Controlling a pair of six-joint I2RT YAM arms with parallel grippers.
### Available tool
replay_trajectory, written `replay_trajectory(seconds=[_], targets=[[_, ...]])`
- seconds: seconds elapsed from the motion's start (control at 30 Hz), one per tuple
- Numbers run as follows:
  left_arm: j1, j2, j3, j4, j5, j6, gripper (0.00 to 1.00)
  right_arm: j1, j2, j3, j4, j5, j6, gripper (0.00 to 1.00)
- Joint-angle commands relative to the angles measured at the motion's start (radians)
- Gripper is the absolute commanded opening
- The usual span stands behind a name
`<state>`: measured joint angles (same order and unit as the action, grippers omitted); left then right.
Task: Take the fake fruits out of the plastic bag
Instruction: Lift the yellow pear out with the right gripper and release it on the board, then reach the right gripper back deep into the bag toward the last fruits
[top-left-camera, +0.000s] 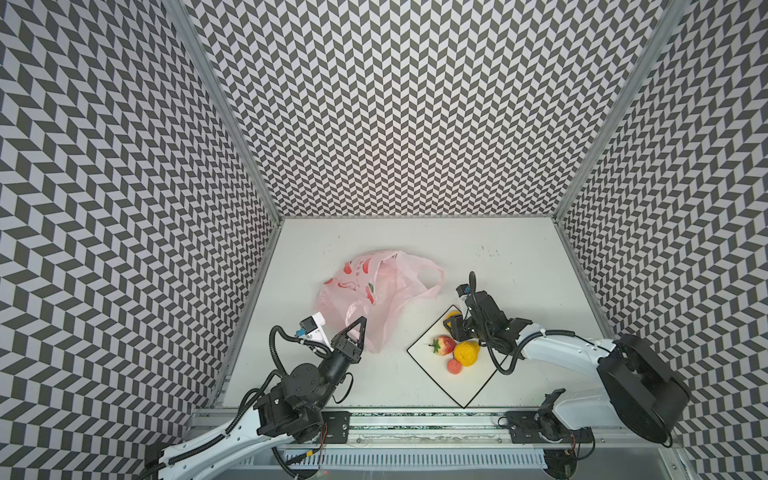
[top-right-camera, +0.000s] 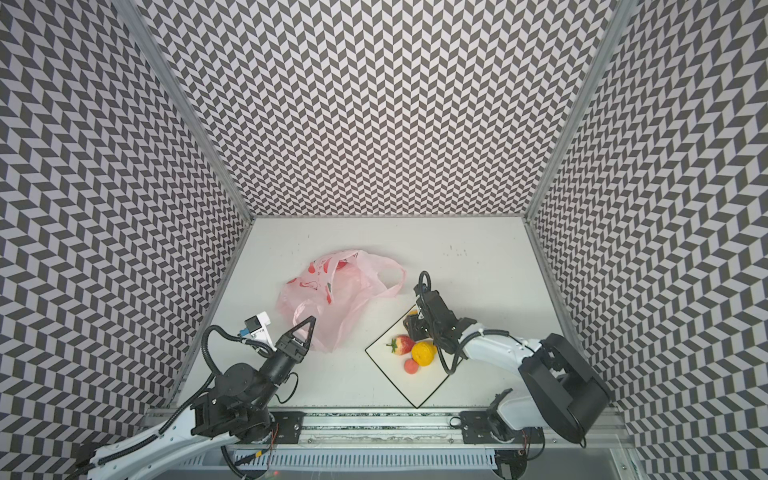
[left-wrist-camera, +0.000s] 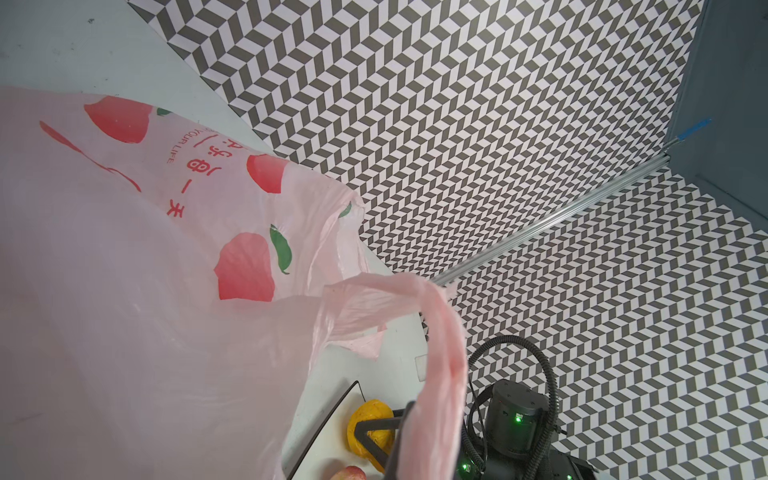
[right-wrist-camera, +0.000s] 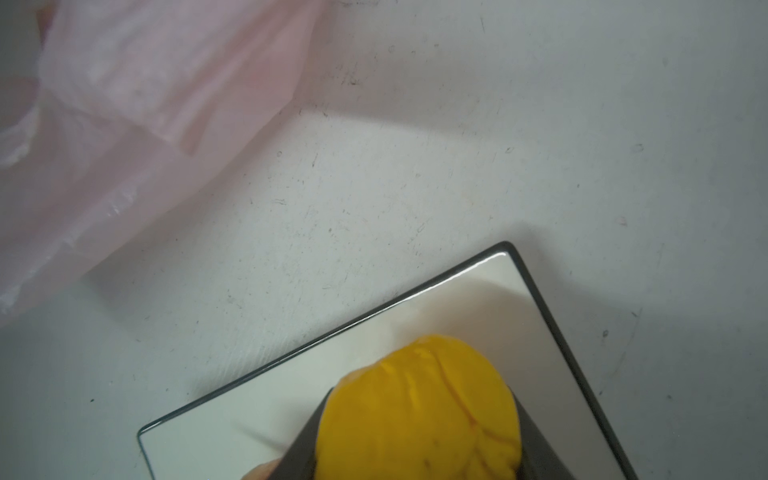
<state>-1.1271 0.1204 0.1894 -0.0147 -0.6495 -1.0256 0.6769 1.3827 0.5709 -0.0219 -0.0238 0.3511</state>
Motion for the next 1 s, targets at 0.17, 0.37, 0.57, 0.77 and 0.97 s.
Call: replay_trajectory(seconds=[0.17,0.37,0.57,0.77,0.97], targets=[[0.001,-0.058,0.053,-0.126,-0.044,-0.051,0.0,-0.007,-0.071,-0.007,0.007,0.018,0.02,0.75],[0.001,-0.048,0.086,-0.15,-0.044,-0.033,0.0,-0.008,-0.207,0.048,-0.07,0.052,0.017,0.83],[0.001,-0.039,0.096,-0.134,-0.047,-0.02,0.0,-0.004,-0.361,0.037,0.128,-0.229,0.097,0.75],[0.001,-0.03,0.079,-0.084,-0.042,-0.002,0.0,0.152,-0.262,0.059,0.415,-0.146,0.295,0.7],[0.001,-0.017,0.081,-0.06,-0.039,-0.003,0.0,0.206,0.045,0.275,0.401,0.055,0.503,0.68]])
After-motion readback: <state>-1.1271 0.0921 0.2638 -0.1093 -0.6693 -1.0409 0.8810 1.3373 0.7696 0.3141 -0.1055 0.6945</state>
